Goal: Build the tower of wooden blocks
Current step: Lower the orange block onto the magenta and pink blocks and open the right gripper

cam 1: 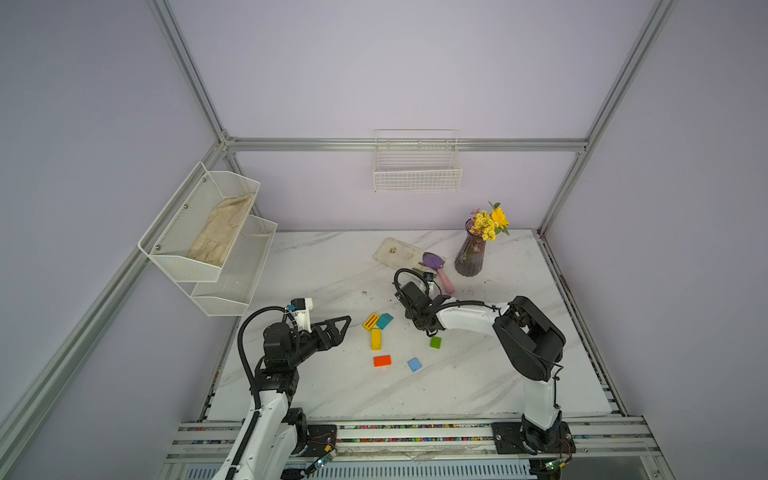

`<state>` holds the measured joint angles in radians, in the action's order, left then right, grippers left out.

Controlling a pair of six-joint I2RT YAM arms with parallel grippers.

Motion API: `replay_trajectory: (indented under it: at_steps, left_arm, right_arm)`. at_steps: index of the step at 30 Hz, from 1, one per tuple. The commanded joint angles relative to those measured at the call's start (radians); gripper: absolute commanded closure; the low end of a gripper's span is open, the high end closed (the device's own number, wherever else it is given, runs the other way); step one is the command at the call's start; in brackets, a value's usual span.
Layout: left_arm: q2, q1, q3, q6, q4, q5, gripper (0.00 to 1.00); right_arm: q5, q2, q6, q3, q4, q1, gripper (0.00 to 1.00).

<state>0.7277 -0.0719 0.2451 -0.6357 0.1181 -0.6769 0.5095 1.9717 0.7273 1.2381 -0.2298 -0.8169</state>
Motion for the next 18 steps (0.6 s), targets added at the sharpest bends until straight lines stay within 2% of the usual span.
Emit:
replay_trajectory:
  at_steps: [1,18]
  left_arm:
    - [-0.012,-0.008,-0.004,0.005,0.026,-0.004,0.00]
    - [-0.013,-0.008,-0.004,0.004,0.026,-0.003,0.00]
  right_arm:
    - [0.028,0.021,-0.006,0.030,-0.039,0.003,0.32]
    - [0.054,0.010,-0.012,0.026,-0.051,0.004,0.33]
